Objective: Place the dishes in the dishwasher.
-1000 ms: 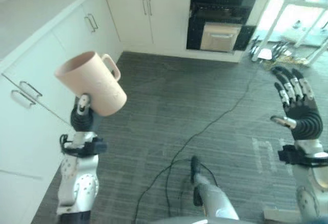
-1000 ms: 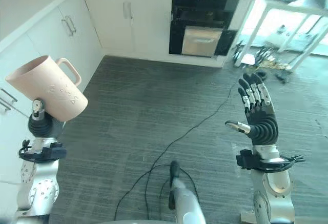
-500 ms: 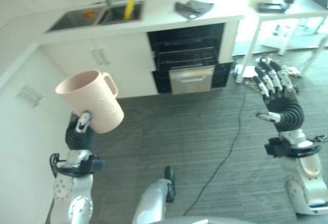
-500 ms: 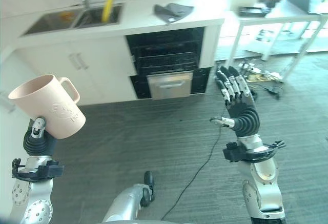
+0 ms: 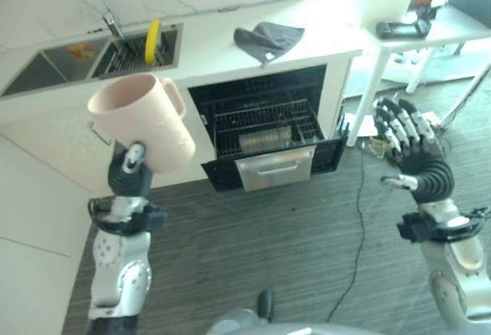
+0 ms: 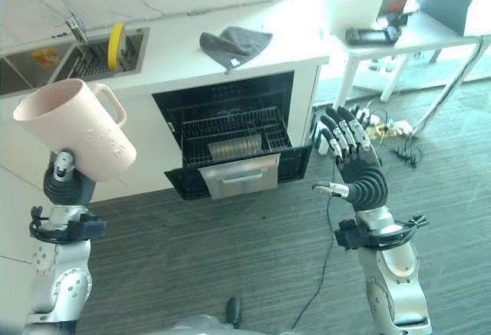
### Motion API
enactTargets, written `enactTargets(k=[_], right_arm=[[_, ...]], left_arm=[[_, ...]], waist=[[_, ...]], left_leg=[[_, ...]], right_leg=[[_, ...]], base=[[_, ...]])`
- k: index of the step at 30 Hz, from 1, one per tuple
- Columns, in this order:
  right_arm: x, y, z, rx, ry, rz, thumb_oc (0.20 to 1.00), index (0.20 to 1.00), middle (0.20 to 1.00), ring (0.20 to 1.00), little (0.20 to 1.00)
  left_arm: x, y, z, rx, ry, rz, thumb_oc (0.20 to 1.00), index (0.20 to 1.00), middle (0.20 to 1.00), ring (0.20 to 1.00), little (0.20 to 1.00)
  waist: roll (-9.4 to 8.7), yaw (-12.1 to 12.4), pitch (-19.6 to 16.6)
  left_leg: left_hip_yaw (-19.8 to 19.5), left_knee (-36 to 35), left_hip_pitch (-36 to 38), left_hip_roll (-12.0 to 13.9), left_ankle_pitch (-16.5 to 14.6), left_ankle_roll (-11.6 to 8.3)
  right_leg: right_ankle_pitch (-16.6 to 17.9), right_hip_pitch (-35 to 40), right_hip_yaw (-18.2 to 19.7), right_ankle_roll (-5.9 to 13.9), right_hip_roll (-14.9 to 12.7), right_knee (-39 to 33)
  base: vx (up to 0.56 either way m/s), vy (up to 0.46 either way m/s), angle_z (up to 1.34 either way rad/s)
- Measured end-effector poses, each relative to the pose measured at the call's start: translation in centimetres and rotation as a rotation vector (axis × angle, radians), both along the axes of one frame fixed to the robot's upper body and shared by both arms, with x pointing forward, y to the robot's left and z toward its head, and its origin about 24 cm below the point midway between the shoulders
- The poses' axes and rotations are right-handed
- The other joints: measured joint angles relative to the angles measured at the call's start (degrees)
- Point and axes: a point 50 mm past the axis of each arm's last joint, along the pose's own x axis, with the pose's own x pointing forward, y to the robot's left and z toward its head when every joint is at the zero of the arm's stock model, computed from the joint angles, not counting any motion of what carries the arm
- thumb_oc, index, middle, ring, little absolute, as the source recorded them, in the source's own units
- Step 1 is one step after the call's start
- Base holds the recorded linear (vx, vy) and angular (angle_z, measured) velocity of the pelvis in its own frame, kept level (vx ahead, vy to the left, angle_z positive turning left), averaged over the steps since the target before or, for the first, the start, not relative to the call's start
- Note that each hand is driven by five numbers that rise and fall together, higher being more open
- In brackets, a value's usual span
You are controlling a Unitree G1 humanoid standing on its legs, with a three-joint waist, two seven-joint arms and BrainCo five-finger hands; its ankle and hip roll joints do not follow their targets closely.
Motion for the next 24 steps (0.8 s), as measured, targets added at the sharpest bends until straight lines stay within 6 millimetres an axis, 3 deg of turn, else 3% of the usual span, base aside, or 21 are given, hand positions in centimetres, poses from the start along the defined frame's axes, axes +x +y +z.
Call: enactTargets(k=[7,10,12,13,14,15,16,18,19,20,21,22,23,24], right_arm=[[0.2,0.1,0.0,-0.011,0.014,0.004,1.0,1.0,1.0,1.0,1.0],[0.3,0.2,0.2,-0.014,0.001,0.014,1.0,1.0,1.0,1.0,1.0],[0.5,0.5,0.6,-0.004,-0.017,0.023,1.0,1.0,1.0,1.0,1.0],[0.5,0.6,0.5,0.006,-0.016,0.031,1.0,1.0,1.0,1.0,1.0],[0.3,0.7,0.3,0.009,-0.009,0.039,1.0,1.0,1.0,1.0,1.0],[0.4,0.8,0.0,0.008,0.003,0.047,1.0,1.0,1.0,1.0,1.0],[0.2,0.8,-0.2,-0.008,0.014,0.048,1.0,1.0,1.0,1.0,1.0],[0.0,1.4,-0.7,-0.035,0.035,0.075,1.0,1.0,1.0,1.0,1.0],[-0.1,1.8,-1.0,-0.071,0.057,0.11,1.0,1.0,1.0,1.0,1.0],[-0.1,1.5,-0.9,-0.085,0.057,0.106,1.0,1.0,1.0,1.0,1.0],[-0.1,1.2,-0.8,-0.094,0.055,0.096,1.0,1.0,1.0,1.0,1.0],[-0.1,1.2,-1.0,-0.095,0.065,0.096,1.0,1.0,1.0,1.0,1.0],[-0.3,0.9,-1.1,-0.079,0.065,0.085,1.0,1.0,1.0,1.0,1.0],[-0.1,0.7,-1.3,-0.073,0.081,0.082,1.0,1.0,1.0,1.0,1.0]], left_arm=[[0.0,0.1,0.0,-0.008,0.006,0.021,0.2,0.2,0.2,0.2,0.2],[0.1,0.0,-0.1,-0.021,0.008,0.022,0.2,0.2,0.2,0.2,0.2],[0.1,0.0,-0.2,-0.027,0.017,0.025,0.2,0.2,0.2,0.2,0.2],[0.1,0.2,-0.2,-0.029,0.019,0.033,0.2,0.2,0.2,0.2,0.2],[0.0,0.4,-0.3,-0.037,0.022,0.047,0.2,0.2,0.2,0.2,0.2],[0.0,0.5,-0.2,-0.036,0.021,0.054,0.2,0.2,0.2,0.2,0.2],[-0.1,0.5,-0.2,-0.034,0.019,0.055,0.2,0.2,0.2,0.2,0.2],[-0.2,0.8,-0.1,-0.033,0.014,0.073,0.2,0.2,0.2,0.2,0.2],[0.1,0.6,0.0,-0.03,0.023,0.066,0.2,0.2,0.2,0.2,0.2],[0.1,0.6,0.0,-0.031,0.027,0.064,0.2,0.2,0.2,0.2,0.2],[0.2,0.6,-0.1,-0.034,0.028,0.065,0.2,0.2,0.2,0.2,0.2],[0.2,0.8,-0.3,-0.039,0.037,0.074,0.2,0.2,0.2,0.2,0.2],[0.6,0.9,-0.1,-0.014,0.04,0.067,0.2,0.2,0.2,0.2,0.2],[0.5,1.2,-0.4,-0.007,0.058,0.074,0.2,0.2,0.2,0.2,0.2]], waist=[[-1.31,1.4,-0.1],[-1.71,1.8,-0.4],[-1.68,2.3,-0.6],[-2.22,2.5,-0.9],[-2.57,2.8,-1.1],[-2.49,2.8,-1.3],[-1.96,2.7,-1.5],[-0.99,2.4,-1.9],[-0.07,2.0,-1.9],[0.6,1.6,-1.9],[1.25,1.0,-2.0],[0.07,1.5,-1.8],[-1.15,-1.1,-1.7],[-1.97,-1.7,-2.1]], left_leg=[[0.1,-0.3,-0.1,0.6,-1.2,-0.17],[-1.5,-0.2,-0.2,0.7,-1.8,0.55],[-1.8,-0.2,0.1,0.5,-2.4,1.23],[-1.8,1.3,0.3,-0.8,-3.6,2.98],[-1.8,3.5,-0.3,-1.5,-4.7,4.14],[-2.1,5.7,-0.5,-2.6,-6.9,5.79],[-2.2,6.9,-0.6,-2.7,-6.9,5.91],[-2.9,5.9,-0.3,-2.8,-6.8,5.71],[-3.4,4.3,0.7,-2.8,-6.0,4.59],[-4.3,3.8,1.6,-2.8,-6.1,4.33],[-4.8,3.7,1.8,-2.7,-7.7,1.16],[-1.5,4.6,2.4,-1.9,-11.3,-4.79],[2.0,9.3,0.1,-1.2,-12.7,-1.17],[1.9,7.3,2.6,-3.1,-11.7,4.12]], right_leg=[[0.5,-1.4,-0.5,0.97,0.6,2.0],[0.5,-4.5,-2.3,0.99,0.4,9.0],[0.4,-8.2,-2.4,1.01,-0.2,17.1],[0.3,-12.3,-1.2,1.2,-1.7,26.9],[0.6,-15.4,0.2,2.09,-3.0,34.7],[5.3,-20.4,2.2,5.03,-3.8,44.0],[9.3,-23.4,3.7,5.0,-3.9,49.3],[5.9,-30.6,2.8,2.15,-4.5,54.9],[2.7,-32.6,-0.9,-1.79,-4.5,42.8],[2.7,-31.8,-3.3,-2.01,-3.8,34.4],[3.6,-30.8,-5.3,-2.69,-2.4,24.6],[5.8,-29.2,-5.6,-4.06,-1.4,14.3],[8.7,-27.1,-4.2,-1.54,-3.1,5.7],[12.1,-26.7,-1.8,-0.55,-4.4,1.2]], base=[[0.18,0.197,-0.04],[0.15,0.255,0.23],[0.15,0.327,0.14],[0.18,0.321,0.12],[0.12,0.197,0.14],[0.17,0.163,0.11],[0.14,0.057,0.17],[0.21,-0.07,0.16],[0.27,-0.19,0.22],[0.3,-0.224,0.39],[0.27,-0.175,0.18],[0.27,-0.166,0.68],[0.27,-0.172,0.69],[0.33,-0.24,0.88]])
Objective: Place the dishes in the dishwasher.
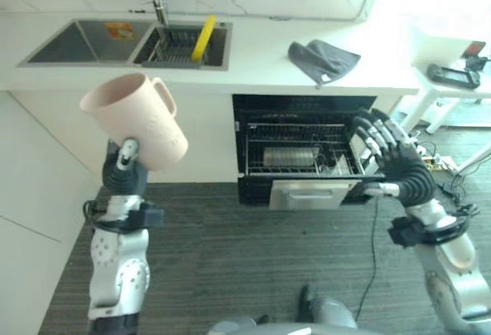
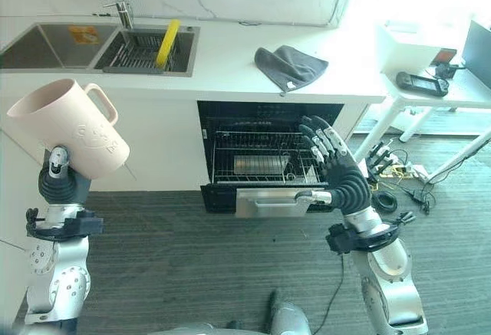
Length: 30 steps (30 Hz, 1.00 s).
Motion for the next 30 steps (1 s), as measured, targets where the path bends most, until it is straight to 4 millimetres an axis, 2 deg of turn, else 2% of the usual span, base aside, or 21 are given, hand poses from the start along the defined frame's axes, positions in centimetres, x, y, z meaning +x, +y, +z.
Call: enactTargets(k=[4,5,6,7,8,9,10,11,12,13,14,15,17,18,19,20,21,23,24,27,30], right_arm=[[-0.1,0.2,-0.1,0.01,0.006,0.001,1.0,1.0,1.0,1.0,1.0],[-0.1,0.2,-0.1,0.01,0.013,-0.001,1.0,1.0,1.0,1.0,1.0],[-0.1,0.0,-0.1,0.009,0.018,-0.011,1.0,1.0,1.0,1.0,1.0],[-0.1,-0.2,0.0,0.008,0.014,-0.024,1.0,1.0,1.0,1.0,1.0],[-0.1,-0.2,0.0,0.004,0.013,-0.025,1.0,1.0,1.0,1.0,1.0],[0.0,-0.7,0.2,-0.02,0.019,-0.042,1.0,1.0,1.0,1.0,1.0],[0.6,-0.6,0.8,-0.033,0.014,-0.034,1.0,1.0,1.0,1.0,1.0],[0.8,-0.5,1.0,-0.01,0.016,-0.024,1.0,1.0,1.0,1.0,1.0],[0.7,-0.6,0.8,0.002,0.026,-0.033,1.0,1.0,1.0,1.0,1.0],[0.7,-0.9,1.1,0.01,0.013,-0.051,1.0,1.0,1.0,1.0,1.0],[0.8,-1.1,1.1,0.025,0.02,-0.053,1.0,1.0,1.0,1.0,1.0],[0.6,-1.1,0.7,0.034,0.041,-0.056,1.0,1.0,1.0,1.0,1.0],[0.3,-1.1,0.0,0.05,0.074,-0.063,1.0,1.0,1.0,1.0,1.0],[0.2,-1.0,-0.1,0.064,0.076,-0.064,1.0,1.0,1.0,1.0,1.0],[0.5,-1.0,0.1,0.06,0.067,-0.071,1.0,1.0,1.0,1.0,1.0],[0.9,-0.9,0.7,0.05,0.04,-0.073,1.0,1.0,1.0,1.0,1.0],[1.2,-0.9,1.1,0.053,0.024,-0.074,1.0,1.0,1.0,1.0,1.0],[1.2,-1.1,1.1,0.057,0.023,-0.091,1.0,1.0,1.0,1.0,1.0],[0.9,-1.4,1.1,0.049,0.021,-0.103,1.0,1.0,1.0,1.0,1.0],[0.1,-1.7,-0.1,0.084,0.072,-0.136,1.0,1.0,1.0,1.0,1.0],[0.1,-1.8,-0.1,0.091,0.066,-0.14,1.0,1.0,1.0,1.0,1.0]], left_arm=[[0.0,-0.8,-0.8,-0.045,0.017,-0.008,0.2,0.2,0.2,0.2,0.2],[0.0,-0.9,-0.8,-0.044,0.018,-0.012,0.2,0.2,0.2,0.2,0.2],[0.0,-1.0,-0.8,-0.044,0.017,-0.02,0.2,0.2,0.2,0.2,0.2],[0.0,-1.1,-0.8,-0.044,0.016,-0.022,0.2,0.2,0.2,0.2,0.2],[-0.2,-1.0,-0.9,-0.041,0.019,-0.021,0.2,0.2,0.2,0.2,0.2],[-0.3,-1.6,-1.3,-0.077,0.032,-0.027,0.2,0.2,0.2,0.2,0.2],[-0.7,-2.0,-0.4,-0.073,-0.006,-0.04,0.2,0.2,0.2,0.2,0.2],[-0.9,-2.2,0.0,-0.053,-0.019,-0.053,0.2,0.2,0.2,0.2,0.2],[-1.1,-2.0,0.3,-0.014,-0.012,-0.065,0.2,0.2,0.2,0.2,0.2],[-1.3,-1.7,0.8,0.018,-0.022,-0.062,0.2,0.2,0.2,0.2,0.2],[-1.4,-1.5,0.6,0.012,-0.013,-0.051,0.2,0.2,0.2,0.2,0.2],[-1.4,-1.4,0.5,0.012,-0.011,-0.045,0.2,0.2,0.2,0.2,0.2],[-1.4,-1.6,0.2,-0.007,-0.007,-0.048,0.2,0.2,0.2,0.2,0.2],[-1.5,-1.6,0.1,-0.01,-0.002,-0.05,0.2,0.2,0.2,0.2,0.2],[-1.2,-2.0,0.1,-0.012,-0.008,-0.066,0.2,0.2,0.2,0.2,0.2],[-1.0,-2.4,0.2,-0.007,-0.012,-0.09,0.2,0.2,0.2,0.2,0.2],[-1.0,-2.7,0.1,-0.005,-0.009,-0.108,0.2,0.2,0.2,0.2,0.2],[-0.8,-3.2,0.0,-0.014,-0.01,-0.12,0.2,0.2,0.2,0.2,0.2],[-0.5,-3.3,0.1,0.005,-0.018,-0.114,0.2,0.2,0.2,0.2,0.2],[-0.3,-3.0,0.5,0.009,-0.033,-0.101,0.2,0.2,0.2,0.2,0.2],[-0.4,-2.4,0.7,0.03,-0.032,-0.083,0.2,0.2,0.2,0.2,0.2]], waist=[[3.67,-1.9,0.3],[4.12,-2.4,0.4],[4.82,-3.1,0.8],[4.75,-2.7,0.7],[4.49,-2.7,0.6],[6.19,-2.9,0.1],[6.28,-2.0,0.1],[4.33,-1.0,0.1],[2.63,-1.1,0.1],[2.08,-0.8,0.2],[2.83,-0.1,0.3],[2.15,-0.4,0.3],[0.86,0.4,0.9],[0.16,0.4,0.9],[-0.14,0.1,1.1],[0.93,-0.4,1.6],[2.37,-1.0,1.9],[3.33,-2.3,1.7],[5.76,-4.4,1.2],[3.45,-4.7,1.8],[2.06,-4.0,1.8]], left_leg=[[-5.9,-3.8,5.1,0.2,-0.1,-0.22],[-7.0,-4.0,5.6,0.3,-0.2,-0.53],[-8.3,-4.5,7.4,0.5,-0.2,-0.55],[-8.2,-4.6,9.4,0.2,-0.6,-1.14],[-8.6,-4.6,11.4,-0.1,-1.4,-2.55],[-10.6,-4.5,13.5,0.9,-2.2,-3.83],[-10.4,-1.5,13.1,1.1,-1.6,-5.01],[-8.3,4.5,9.6,0.5,-3.0,-9.0],[-6.7,3.2,9.4,3.0,-4.6,-8.86],[-5.8,2.9,5.9,9.3,-1.3,-9.96],[-7.6,9.7,2.8,10.1,-0.2,-11.77],[-7.5,16.0,-0.3,9.5,0.0,-11.99],[-6.3,31.5,-8.2,8.3,3.8,-14.79],[-4.4,29.4,-10.3,8.3,0.8,-12.85],[-0.5,16.2,-10.8,8.7,0.1,-11.51],[2.0,3.6,-9.9,9.5,1.5,-10.97],[2.1,-3.9,-9.2,10.0,4.2,-10.82],[-1.0,-8.0,-3.6,11.2,8.7,-11.06],[-1.7,-11.1,0.4,12.6,10.6,-10.69],[-1.5,-10.8,1.1,10.2,10.6,-10.05],[-1.5,-10.8,1.0,8.2,9.8,-8.78]], right_leg=[[6.9,-3.3,0.4,-3.71,3.1,-1.2],[7.1,-3.7,0.5,-3.6,3.8,-0.9],[7.7,-3.1,0.6,-4.82,5.2,-1.1],[9.8,-1.9,0.2,-8.26,7.3,-1.3],[11.3,-0.4,-0.3,-10.39,8.8,-0.8],[7.9,0.6,-2.9,-11.95,9.5,2.2],[6.1,0.6,-2.8,-13.86,9.7,5.4],[5.0,2.6,-0.7,-15.48,9.0,3.0],[4.8,5.3,-0.7,-15.73,8.7,0.3],[3.3,6.9,-1.1,-14.5,9.7,-0.5],[2.0,6.5,-1.0,-12.71,10.4,0.9],[1.9,7.0,-0.7,-11.6,9.4,0.4],[2.3,10.4,0.4,-13.16,8.4,-2.8],[3.2,12.1,0.1,-12.17,7.4,-5.3],[4.0,13.1,-1.0,-10.65,6.9,-7.4],[4.3,14.0,-1.8,-10.37,7.2,-8.0],[4.4,14.5,-2.0,-10.15,7.9,-8.0],[2.7,17.2,-1.2,-8.48,8.2,-8.0],[2.1,17.9,-1.1,-7.39,9.4,-8.0],[1.1,17.5,-1.3,-4.64,6.4,-5.4],[0.1,16.7,-1.2,-2.97,4.2,-3.8]], base=[[0.36,-0.308,0.56],[0.3,-0.289,0.82],[0.31,-0.344,0.63],[0.37,-0.42,0.58],[0.49,-0.568,0.52],[0.41,-0.482,0.34],[0.36,-0.436,0.16],[0.22,-0.305,-0.02],[0.24,-0.324,0.0],[0.22,-0.308,-0.2],[0.19,-0.272,-0.28],[0.04,-0.093,-0.26],[0.06,0.043,-0.07],[0.07,0.127,0.12],[0.06,0.165,0.33],[0.03,0.123,0.26],[0.05,0.169,0.0],[0.07,0.212,-0.23],[0.06,0.2,-0.09],[0.03,0.136,0.03],[0.0,0.141,0.06]])
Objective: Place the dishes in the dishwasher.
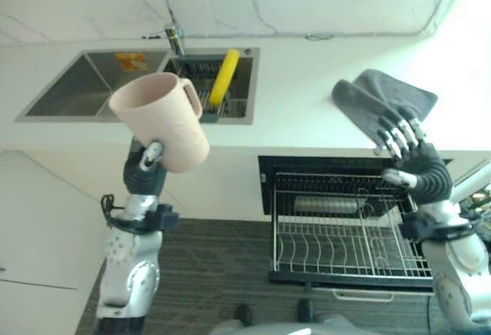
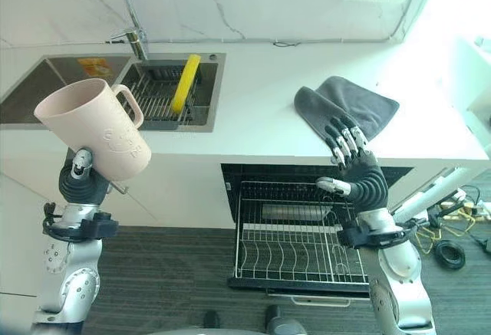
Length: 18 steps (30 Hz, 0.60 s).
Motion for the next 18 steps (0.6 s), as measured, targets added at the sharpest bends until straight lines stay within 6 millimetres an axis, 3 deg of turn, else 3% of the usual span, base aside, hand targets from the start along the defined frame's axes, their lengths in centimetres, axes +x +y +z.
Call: enactTargets(k=[3,10,14,15,16,18], right_arm=[[0.0,0.1,0.0,-0.013,-0.003,-0.009,1.0,1.0,1.0,1.0,1.0],[-0.4,-0.4,-0.9,-0.025,0.052,-0.061,1.0,1.0,1.0,1.0,1.0],[-0.5,-0.3,-1.2,-0.04,0.067,-0.052,1.0,1.0,1.0,1.0,1.0],[-0.4,-0.2,-1.1,-0.046,0.06,-0.047,1.0,1.0,1.0,1.0,1.0],[0.0,0.1,-0.8,-0.057,0.043,-0.039,1.0,1.0,1.0,1.0,1.0],[0.7,1.0,-0.3,-0.049,0.012,0.001,1.0,1.0,1.0,1.0,1.0]], left_arm=[[-0.1,0.5,0.2,0.003,-0.006,0.024,0.2,0.2,0.2,0.2,0.2],[-0.1,0.3,0.0,0.007,0.011,0.011,0.2,0.2,0.2,0.2,0.2],[0.0,0.4,0.0,0.022,0.016,0.008,0.2,0.2,0.2,0.2,0.2],[0.1,0.3,0.1,0.018,0.013,0.008,0.2,0.2,0.2,0.2,0.2],[0.3,-0.1,0.1,0.004,0.011,0.001,0.2,0.2,0.2,0.2,0.2],[0.9,-1.2,0.4,0.017,0.0,-0.039,0.2,0.2,0.2,0.2,0.2]], waist=[[-0.54,0.4,0.0],[-2.02,0.8,0.0],[-4.24,1.1,-0.1],[-3.81,1.4,0.3],[-2.93,2.5,0.6],[-2.59,5.0,0.5]], left_leg=[[0.0,0.0,0.0,-1.3,-0.2,0.34],[1.3,0.0,0.0,-1.8,-0.6,2.95],[3.6,0.0,-0.3,-0.7,0.0,3.55],[4.1,0.0,-0.4,0.2,0.2,3.88],[4.8,0.1,-0.4,1.7,0.3,3.94],[4.9,0.1,-0.7,4.1,0.7,2.86]], right_leg=[[0.0,0.0,0.0,0.93,-1.3,0.3],[0.3,-2.0,1.6,1.75,-1.4,1.8],[1.1,-2.6,2.8,2.85,-1.3,1.3],[0.4,-3.0,1.4,3.33,-1.6,2.3],[-0.4,-3.8,-1.1,4.45,-4.3,7.0],[-0.2,-2.7,-2.0,7.85,-11.0,11.3]], base=[[-0.01,0.146,0.04],[0.01,0.162,-0.12],[-0.16,-0.105,-0.26],[-0.18,-0.274,-0.21],[-0.13,-0.271,-0.25],[-0.08,-0.407,-0.25]])
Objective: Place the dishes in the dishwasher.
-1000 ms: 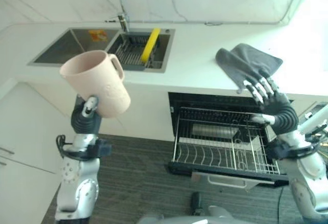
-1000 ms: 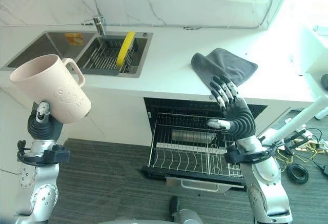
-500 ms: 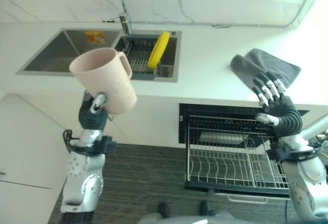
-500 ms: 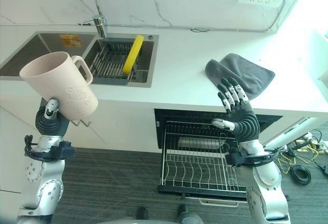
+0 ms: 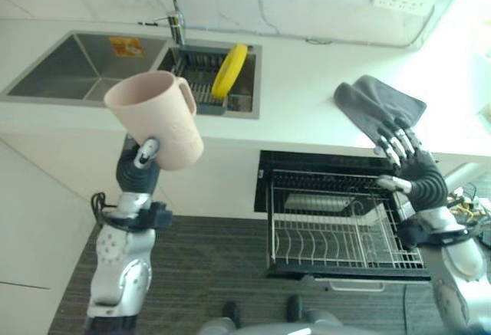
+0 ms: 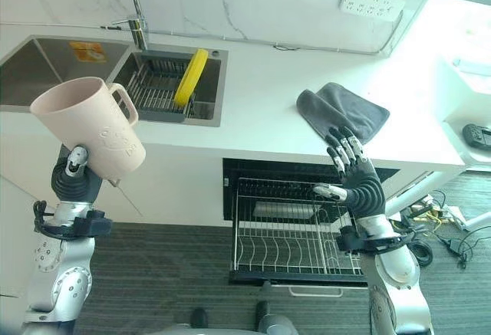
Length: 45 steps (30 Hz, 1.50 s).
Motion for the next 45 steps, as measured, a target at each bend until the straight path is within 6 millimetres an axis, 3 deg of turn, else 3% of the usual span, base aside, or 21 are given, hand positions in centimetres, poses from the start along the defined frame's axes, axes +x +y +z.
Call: enactTargets(k=[2,3,4,5,6,7,8,9,10,11,12,13,14,16,17,19,20,25,31,35,45], right_arm=[[0.4,1.1,0.5,-0.002,-0.03,0.045,1.0,1.0,1.0,1.0,1.0],[0.7,1.6,0.7,-0.012,-0.04,0.061,1.0,1.0,1.0,1.0,1.0],[0.8,2.0,1.0,-0.009,-0.054,0.079,1.0,1.0,1.0,1.0,1.0],[1.0,2.2,1.0,-0.008,-0.051,0.086,1.0,1.0,1.0,1.0,1.0],[1.2,1.9,0.9,-0.017,-0.04,0.075,1.0,1.0,1.0,1.0,1.0],[1.1,1.5,0.8,-0.042,-0.021,0.066,1.0,1.0,1.0,1.0,1.0],[1.2,1.2,0.8,-0.075,-0.003,0.064,1.0,1.0,1.0,1.0,1.0],[1.2,1.0,0.8,-0.097,0.006,0.064,1.0,1.0,1.0,1.0,1.0],[1.2,0.9,1.0,-0.096,0.016,0.074,1.0,1.0,1.0,1.0,1.0],[1.1,0.8,1.1,-0.087,0.014,0.077,1.0,1.0,1.0,1.0,1.0],[0.9,0.6,1.1,-0.086,0.019,0.066,1.0,1.0,1.0,1.0,1.0],[0.7,0.2,0.9,-0.086,0.027,0.052,1.0,1.0,1.0,1.0,1.0],[0.2,-0.5,0.5,-0.035,0.045,0.026,1.0,1.0,1.0,1.0,1.0],[0.0,-0.6,0.6,-0.017,0.029,0.02,1.0,1.0,1.0,1.0,1.0],[-0.2,-0.6,0.6,0.004,0.014,0.006,1.0,1.0,1.0,1.0,1.0],[-0.1,-0.2,0.5,0.03,0.001,0.001,1.0,1.0,1.0,1.0,1.0],[0.0,0.7,0.2,0.054,0.002,0.015,1.0,1.0,1.0,1.0,1.0],[0.5,1.3,1.0,0.055,-0.034,0.035,1.0,1.0,1.0,1.0,1.0],[1.3,1.8,2.0,0.061,-0.072,0.043,1.0,1.0,1.0,1.0,1.0],[2.6,4.7,2.0,0.034,-0.053,0.158,1.0,1.0,1.0,1.0,1.0],[4.0,5.7,2.0,0.018,0.005,0.203,1.0,1.0,1.0,1.0,1.0]], left_arm=[[0.0,0.1,0.1,0.056,0.007,0.007,0.2,0.2,0.2,0.2,0.2],[0.0,0.2,0.2,0.057,0.011,0.012,0.2,0.2,0.2,0.2,0.2],[0.0,0.4,0.6,0.071,0.0,0.019,0.2,0.2,0.2,0.2,0.2],[0.0,0.8,0.7,0.075,-0.001,0.037,0.2,0.2,0.2,0.2,0.2],[0.0,0.6,-0.2,0.021,0.027,0.051,0.2,0.2,0.2,0.2,0.2],[-0.1,0.0,-0.7,-0.015,0.046,0.045,0.2,0.2,0.2,0.2,0.2],[0.0,-0.6,-1.2,-0.031,0.06,0.04,0.2,0.2,0.2,0.2,0.2],[0.0,-0.9,-1.4,-0.037,0.065,0.037,0.2,0.2,0.2,0.2,0.2],[-0.3,-0.9,-1.5,-0.043,0.068,0.041,0.2,0.2,0.2,0.2,0.2],[-0.4,-0.8,-1.7,-0.041,0.077,0.044,0.2,0.2,0.2,0.2,0.2],[-0.5,-0.8,-1.9,-0.041,0.085,0.046,0.2,0.2,0.2,0.2,0.2],[-0.7,-0.7,-2.1,-0.041,0.097,0.049,0.2,0.2,0.2,0.2,0.2],[-1.2,-0.4,-2.6,-0.029,0.113,0.048,0.2,0.2,0.2,0.2,0.2],[-1.5,0.1,-2.3,-0.005,0.099,0.057,0.2,0.2,0.2,0.2,0.2],[-1.4,0.1,-1.8,0.012,0.071,0.049,0.2,0.2,0.2,0.2,0.2],[-1.0,-0.2,-0.7,0.023,0.013,0.022,0.2,0.2,0.2,0.2,0.2],[-0.6,-0.5,-0.4,0.028,0.006,0.016,0.2,0.2,0.2,0.2,0.2],[0.7,-2.6,0.0,0.105,0.007,-0.041,0.2,0.2,0.2,0.2,0.2],[1.2,-3.9,-0.8,0.285,0.049,0.002,0.2,0.2,0.2,0.2,0.2],[2.8,-6.0,-1.3,0.481,0.026,0.036,0.2,0.2,0.2,0.2,0.2],[3.2,-6.3,-2.0,0.58,-0.002,0.176,0.2,0.2,0.2,0.2,0.2]], waist=[[-1.47,1.6,0.0],[-1.86,2.7,-0.2],[-2.21,3.4,-0.5],[-2.77,3.4,-0.4],[1.16,3.2,-0.1],[5.13,2.5,-0.1],[7.7,2.0,-0.4],[8.37,1.2,-0.4],[8.15,0.6,-0.5],[7.92,0.3,-0.4],[7.44,0.2,-0.3],[6.67,0.8,0.0],[3.01,0.9,-0.1],[2.5,0.5,-0.4],[4.22,-1.7,-1.2],[5.65,-2.5,-1.6],[4.56,-2.8,-1.6],[4.29,-2.9,-1.9],[2.93,-2.5,-2.7],[2.27,-2.6,-3.4],[1.55,-2.6,-4.8]], left_leg=[[-0.3,0.0,-0.6,1.0,1.4,-2.84],[0.0,0.0,-0.6,1.8,1.9,-4.11],[-0.2,0.0,-1.1,3.2,2.7,-6.5],[-0.7,0.0,-1.5,4.3,3.5,-8.82],[-1.5,0.0,-2.0,8.5,4.5,-10.13],[-3.1,0.0,-3.1,13.2,5.2,-9.11],[-3.8,0.3,-3.7,15.0,7.1,-6.72],[-3.7,1.9,-5.2,15.7,8.6,-5.16],[-2.1,3.3,-7.7,15.9,12.6,-4.33],[0.1,3.8,-9.9,15.8,17.8,-1.79],[0.8,4.0,-11.7,15.8,22.8,-2.88],[1.4,4.3,-11.9,15.2,25.5,-3.77],[-0.2,12.5,-13.5,8.4,15.3,-9.39],[0.7,15.1,-11.9,3.7,7.2,-8.42],[3.8,10.0,-9.3,4.2,5.2,-7.06],[4.3,0.6,-4.9,5.4,4.9,-6.56],[4.0,0.0,-4.3,4.1,4.9,-5.99],[4.0,-0.4,-3.3,0.5,2.8,-3.72],[2.8,0.0,-3.3,0.3,4.1,-3.72],[2.8,-0.4,-3.3,1.2,4.4,-3.85],[4.2,-0.4,-1.5,1.9,4.2,-4.1]], right_leg=[[1.7,3.9,0.0,1.37,-4.0,-5.7],[2.2,5.8,-0.5,1.08,-4.6,-11.0],[5.0,6.1,-0.4,0.78,-3.8,-14.3],[3.9,6.5,-0.5,2.99,-2.6,-14.8],[3.3,6.8,-1.0,1.77,2.5,-15.4],[2.3,6.5,-1.4,-0.47,7.6,-15.6],[2.0,6.4,-1.6,-1.83,10.0,-15.5],[1.5,6.1,-2.1,-2.74,10.9,-15.3],[0.5,4.6,-2.3,-4.71,11.1,-14.6],[0.2,3.2,-2.4,-5.82,11.8,-14.0],[0.0,2.5,-2.8,-6.94,11.9,-13.7],[0.1,2.5,-2.8,-7.5,11.8,-13.8],[1.7,3.3,-3.9,-9.13,7.4,-15.8],[2.8,3.5,-3.4,-7.87,6.5,-15.5],[2.9,3.7,-4.9,-7.51,8.5,-15.5],[2.8,3.6,-5.9,-7.36,10.9,-15.5],[3.0,3.8,-5.6,-6.74,9.7,-15.5],[3.2,5.5,-5.8,-4.52,6.3,-15.2],[3.3,5.7,-6.0,-4.3,6.4,-15.2],[3.4,5.8,-6.0,-4.44,6.9,-15.4],[3.5,6.7,-4.5,-4.65,7.7,-15.6]], base=[[-0.07,-0.555,-0.1],[-0.11,-0.616,-0.13],[-0.12,-0.71,-0.16],[-0.09,-0.674,-0.05],[-0.03,-0.626,0.11],[-0.06,-0.548,0.08],[-0.07,-0.474,0.18],[-0.11,-0.355,0.22],[-0.1,-0.301,0.32],[-0.19,-0.315,0.37],[-0.21,-0.24,0.28],[-0.24,-0.148,0.3],[-0.16,-0.016,0.07],[-0.07,0.048,0.12],[-0.05,0.109,0.4],[-0.05,0.158,0.3],[-0.08,0.197,0.07],[-0.09,0.14,0.1],[-0.1,0.0,0.07],[-0.05,-0.062,0.0],[0.01,-0.023,-0.08]])
